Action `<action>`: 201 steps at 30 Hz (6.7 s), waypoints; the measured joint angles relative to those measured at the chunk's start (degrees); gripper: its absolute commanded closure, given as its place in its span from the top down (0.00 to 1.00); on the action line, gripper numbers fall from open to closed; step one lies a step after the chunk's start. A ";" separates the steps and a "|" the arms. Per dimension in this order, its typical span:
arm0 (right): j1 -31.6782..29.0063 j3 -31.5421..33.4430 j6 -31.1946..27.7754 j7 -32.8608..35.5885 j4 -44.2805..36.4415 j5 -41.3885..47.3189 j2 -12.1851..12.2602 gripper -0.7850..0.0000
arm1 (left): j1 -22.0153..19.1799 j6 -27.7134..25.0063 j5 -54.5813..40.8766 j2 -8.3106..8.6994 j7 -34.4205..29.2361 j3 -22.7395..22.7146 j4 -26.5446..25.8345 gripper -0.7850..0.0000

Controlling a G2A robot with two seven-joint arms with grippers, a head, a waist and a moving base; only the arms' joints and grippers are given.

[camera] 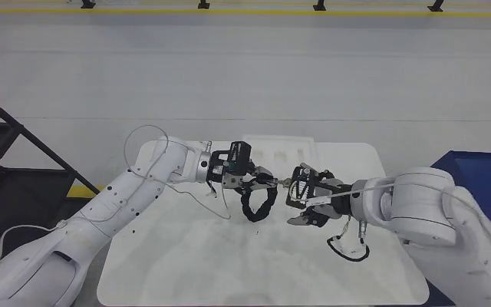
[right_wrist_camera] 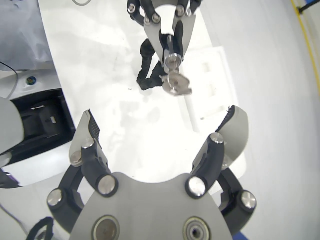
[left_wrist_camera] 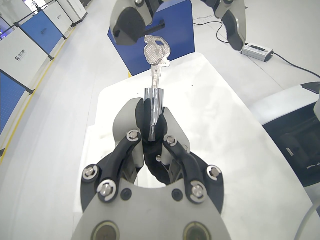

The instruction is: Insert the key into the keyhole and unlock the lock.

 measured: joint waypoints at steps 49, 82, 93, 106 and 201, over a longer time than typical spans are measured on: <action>0.59 -6.32 -3.41 -13.57 -2.66 -19.18 1.87 0.00 | -8.58 0.00 -3.18 -0.77 6.46 13.60 6.02 0.00; -5.18 -1.33 25.30 -14.53 1.75 9.47 0.69 1.00 | -3.68 0.57 3.04 -0.26 4.01 5.29 2.28 0.00; -11.14 4.29 24.45 -18.17 0.65 6.43 1.51 1.00 | -0.96 0.91 1.22 -0.10 7.29 0.87 4.23 0.00; -12.92 1.69 16.25 -26.86 7.88 6.67 0.68 0.91 | 1.47 -0.01 1.98 -0.25 10.41 -2.29 1.50 0.00; 15.36 -4.09 -16.42 -27.41 33.74 10.90 -2.91 1.00 | -26.84 0.00 -3.90 2.20 17.28 20.80 22.36 1.00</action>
